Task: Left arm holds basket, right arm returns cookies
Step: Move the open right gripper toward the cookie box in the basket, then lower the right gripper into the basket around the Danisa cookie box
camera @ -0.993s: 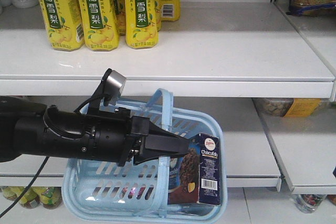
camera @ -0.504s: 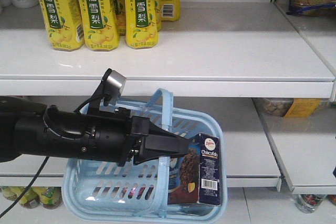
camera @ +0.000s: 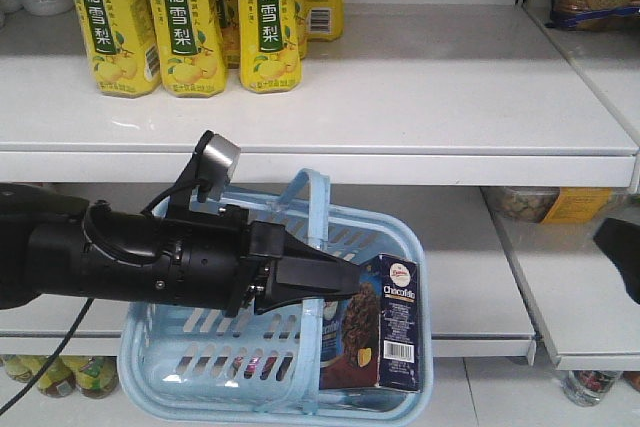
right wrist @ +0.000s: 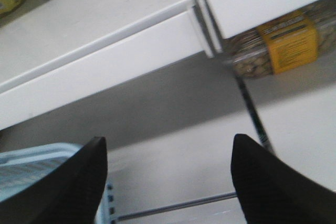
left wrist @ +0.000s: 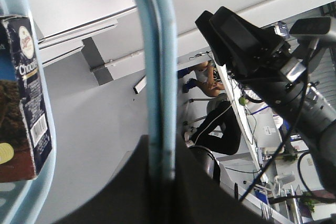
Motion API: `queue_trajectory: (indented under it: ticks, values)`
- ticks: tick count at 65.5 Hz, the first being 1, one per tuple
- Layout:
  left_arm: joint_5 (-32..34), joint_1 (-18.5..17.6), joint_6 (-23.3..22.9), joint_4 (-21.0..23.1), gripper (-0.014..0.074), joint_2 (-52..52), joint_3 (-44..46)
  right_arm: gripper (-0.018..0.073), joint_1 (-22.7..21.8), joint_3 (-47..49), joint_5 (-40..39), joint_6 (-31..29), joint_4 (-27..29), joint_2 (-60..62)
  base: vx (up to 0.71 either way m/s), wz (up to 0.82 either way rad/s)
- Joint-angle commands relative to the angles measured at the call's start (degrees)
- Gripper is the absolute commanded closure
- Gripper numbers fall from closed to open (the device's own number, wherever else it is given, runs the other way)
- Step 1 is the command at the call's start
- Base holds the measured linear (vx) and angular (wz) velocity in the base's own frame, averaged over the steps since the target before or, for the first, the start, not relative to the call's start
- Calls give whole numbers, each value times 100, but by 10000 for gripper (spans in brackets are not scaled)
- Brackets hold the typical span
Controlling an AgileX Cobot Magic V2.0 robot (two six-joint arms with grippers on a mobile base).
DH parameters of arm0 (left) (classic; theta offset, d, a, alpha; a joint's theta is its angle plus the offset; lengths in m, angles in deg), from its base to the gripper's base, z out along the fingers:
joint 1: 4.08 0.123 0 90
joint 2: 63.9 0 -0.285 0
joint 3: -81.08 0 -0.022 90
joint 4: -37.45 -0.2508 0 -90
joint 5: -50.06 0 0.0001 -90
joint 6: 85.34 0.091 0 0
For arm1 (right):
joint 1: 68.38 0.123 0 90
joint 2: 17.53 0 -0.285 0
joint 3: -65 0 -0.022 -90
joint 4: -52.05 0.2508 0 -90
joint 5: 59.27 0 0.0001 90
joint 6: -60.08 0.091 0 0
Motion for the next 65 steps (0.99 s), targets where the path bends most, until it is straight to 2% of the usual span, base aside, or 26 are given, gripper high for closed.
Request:
queue_trajectory:
  ticks: [1,5,12,21,32,50,65]
  values:
    - [-64,11,138,836,599,245,207,87,384,642,153,-673,681,-482,0,0]
    - [-64,11,138,836,599,245,207,87,801,892,342,-1089,973,-844,0,0]
    - [-64,11,138,836,599,245,207,87,1294,1182,552,-1348,1334,-1464,0,0]
    - [-64,11,138,836,599,245,207,87,1622,1407,769,-1526,1612,-2159,0,0]
    - [-64,11,138,836,599,245,207,87,1777,1514,978,-1807,2046,-2747,0,0]
    - [-64,11,138,839,599,245,207,76,1777,1514,1190,-2869,3037,-3154,0,0]
    - [-64,11,138,836,599,245,207,57,1777,1514,1034,-3002,3081,-3402,0,0]
